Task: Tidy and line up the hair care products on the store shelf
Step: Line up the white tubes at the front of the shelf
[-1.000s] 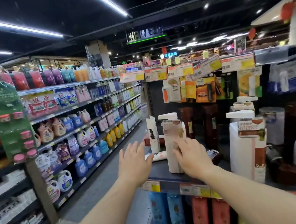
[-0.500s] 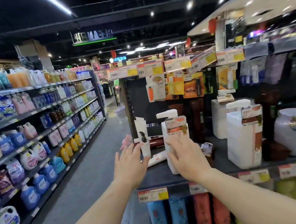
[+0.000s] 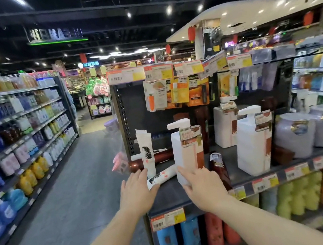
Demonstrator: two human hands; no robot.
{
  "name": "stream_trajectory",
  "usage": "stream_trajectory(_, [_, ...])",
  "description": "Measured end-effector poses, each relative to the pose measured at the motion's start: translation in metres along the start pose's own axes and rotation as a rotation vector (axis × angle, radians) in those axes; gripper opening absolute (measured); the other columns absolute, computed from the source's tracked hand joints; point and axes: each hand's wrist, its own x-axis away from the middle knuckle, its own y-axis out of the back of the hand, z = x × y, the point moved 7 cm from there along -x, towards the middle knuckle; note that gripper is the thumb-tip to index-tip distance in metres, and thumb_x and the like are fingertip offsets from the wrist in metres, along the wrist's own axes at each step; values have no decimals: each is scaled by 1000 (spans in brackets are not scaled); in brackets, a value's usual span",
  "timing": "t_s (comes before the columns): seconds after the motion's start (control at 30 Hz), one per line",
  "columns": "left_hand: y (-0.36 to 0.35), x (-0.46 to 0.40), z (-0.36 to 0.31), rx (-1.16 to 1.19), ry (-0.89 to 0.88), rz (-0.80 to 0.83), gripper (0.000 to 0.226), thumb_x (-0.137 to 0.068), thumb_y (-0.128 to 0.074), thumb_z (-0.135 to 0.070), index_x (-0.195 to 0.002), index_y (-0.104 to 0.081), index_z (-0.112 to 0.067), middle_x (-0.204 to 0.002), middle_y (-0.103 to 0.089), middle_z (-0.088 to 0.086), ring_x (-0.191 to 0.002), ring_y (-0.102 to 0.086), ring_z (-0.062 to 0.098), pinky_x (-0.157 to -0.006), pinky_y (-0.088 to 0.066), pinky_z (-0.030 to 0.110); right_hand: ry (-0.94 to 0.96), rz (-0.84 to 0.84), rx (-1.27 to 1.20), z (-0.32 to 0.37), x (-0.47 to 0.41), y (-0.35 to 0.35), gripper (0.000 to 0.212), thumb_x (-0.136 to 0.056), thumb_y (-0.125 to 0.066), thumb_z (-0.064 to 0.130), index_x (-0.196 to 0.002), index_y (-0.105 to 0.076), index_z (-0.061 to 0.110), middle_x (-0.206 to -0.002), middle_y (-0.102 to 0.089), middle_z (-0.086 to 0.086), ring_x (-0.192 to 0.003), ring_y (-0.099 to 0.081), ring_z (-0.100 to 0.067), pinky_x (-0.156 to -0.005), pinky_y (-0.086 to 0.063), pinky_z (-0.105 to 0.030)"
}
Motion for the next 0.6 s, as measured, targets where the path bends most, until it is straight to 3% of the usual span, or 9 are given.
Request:
stream_trajectory(0.17, [-9, -11, -1, 21, -20, -4, 65, -91, -48, -57, -145, -37, -23, -143, -47, -3, -133, -41, 19, -111, -30, 47, -55, -6, 81, -6, -7, -4, 54, -94, -37, 41, -144, -18, 35, -114, -61, -6, -98, -52, -28, -72, -33, -39])
stream_trajectory(0.43, [-20, -28, 1, 41, -19, 12, 66, -89, -52, -58, -144, -36, -26, -145, -47, -4, -134, -40, 18, -113, -28, 48, -194, 62, 139, -34, -28, -12, 59, -94, -35, 49, -148, -16, 32, -129, -56, -7, -113, -49, -30, -94, -33, -46])
stream_trajectory(0.6, [-25, -30, 1, 42, -40, -6, 62, -88, -52, -59, -140, -40, -27, -141, -50, -4, -130, -44, 18, -110, -29, 47, -164, 43, 59, -28, -34, -13, 59, -95, -36, 49, -148, -18, 32, -123, -58, -6, -111, -50, -29, -96, -33, -43])
